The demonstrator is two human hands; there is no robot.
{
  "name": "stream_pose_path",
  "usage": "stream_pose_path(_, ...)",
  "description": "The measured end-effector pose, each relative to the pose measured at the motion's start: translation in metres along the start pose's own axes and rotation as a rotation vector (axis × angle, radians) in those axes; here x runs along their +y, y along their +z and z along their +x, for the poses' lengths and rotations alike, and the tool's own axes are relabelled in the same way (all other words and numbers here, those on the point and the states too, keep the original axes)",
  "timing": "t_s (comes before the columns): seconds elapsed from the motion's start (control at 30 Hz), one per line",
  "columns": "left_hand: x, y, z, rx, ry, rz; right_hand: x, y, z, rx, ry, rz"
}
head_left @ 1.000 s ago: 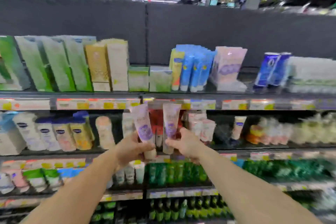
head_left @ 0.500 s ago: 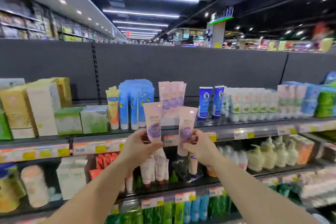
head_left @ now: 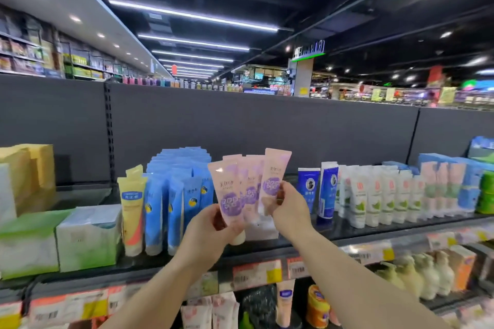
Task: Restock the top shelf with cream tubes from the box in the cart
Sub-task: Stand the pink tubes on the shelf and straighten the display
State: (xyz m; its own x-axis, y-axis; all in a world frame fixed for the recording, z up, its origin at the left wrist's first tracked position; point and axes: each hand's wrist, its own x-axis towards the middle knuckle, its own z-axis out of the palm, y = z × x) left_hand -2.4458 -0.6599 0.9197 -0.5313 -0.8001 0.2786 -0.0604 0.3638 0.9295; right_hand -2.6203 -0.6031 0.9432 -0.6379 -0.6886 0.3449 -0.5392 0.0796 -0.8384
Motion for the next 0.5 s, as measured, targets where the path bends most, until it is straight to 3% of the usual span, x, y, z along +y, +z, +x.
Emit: stream_pose_path(0.5, -0.005, 0.012, 0.006, 0.092, -0.039, 0.061, 0.032, 0.016, 0.007, -0.091, 0.005, -0.18)
